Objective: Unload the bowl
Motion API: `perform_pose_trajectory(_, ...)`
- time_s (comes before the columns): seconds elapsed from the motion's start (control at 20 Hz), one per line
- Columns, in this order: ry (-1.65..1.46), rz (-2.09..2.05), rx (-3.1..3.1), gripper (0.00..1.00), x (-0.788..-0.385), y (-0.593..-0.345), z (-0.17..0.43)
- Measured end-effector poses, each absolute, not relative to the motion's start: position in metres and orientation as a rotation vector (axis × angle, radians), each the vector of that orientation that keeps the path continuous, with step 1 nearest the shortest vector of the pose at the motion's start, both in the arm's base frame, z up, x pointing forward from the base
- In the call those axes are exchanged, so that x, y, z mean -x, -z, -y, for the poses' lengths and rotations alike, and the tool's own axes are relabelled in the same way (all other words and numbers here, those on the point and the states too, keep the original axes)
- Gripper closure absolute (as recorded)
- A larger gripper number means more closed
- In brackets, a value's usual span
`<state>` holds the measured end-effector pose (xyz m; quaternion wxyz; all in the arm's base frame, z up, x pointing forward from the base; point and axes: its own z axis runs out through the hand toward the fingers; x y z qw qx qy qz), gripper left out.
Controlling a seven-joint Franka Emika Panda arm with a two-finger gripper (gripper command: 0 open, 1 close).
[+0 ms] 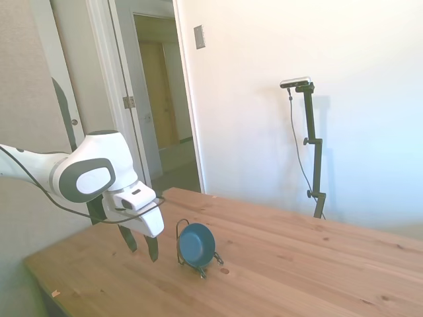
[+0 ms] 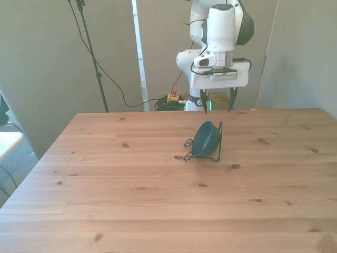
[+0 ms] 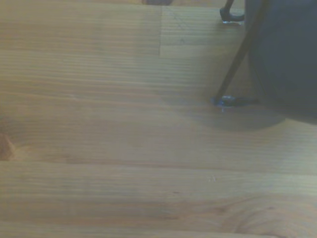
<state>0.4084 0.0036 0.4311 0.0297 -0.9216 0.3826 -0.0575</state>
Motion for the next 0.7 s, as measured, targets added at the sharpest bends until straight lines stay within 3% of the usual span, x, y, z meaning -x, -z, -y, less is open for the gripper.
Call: perform_pose_trajectory(0.7,0.248,-1.131,2.798,0.00,-0.436,-0.466,0.054)
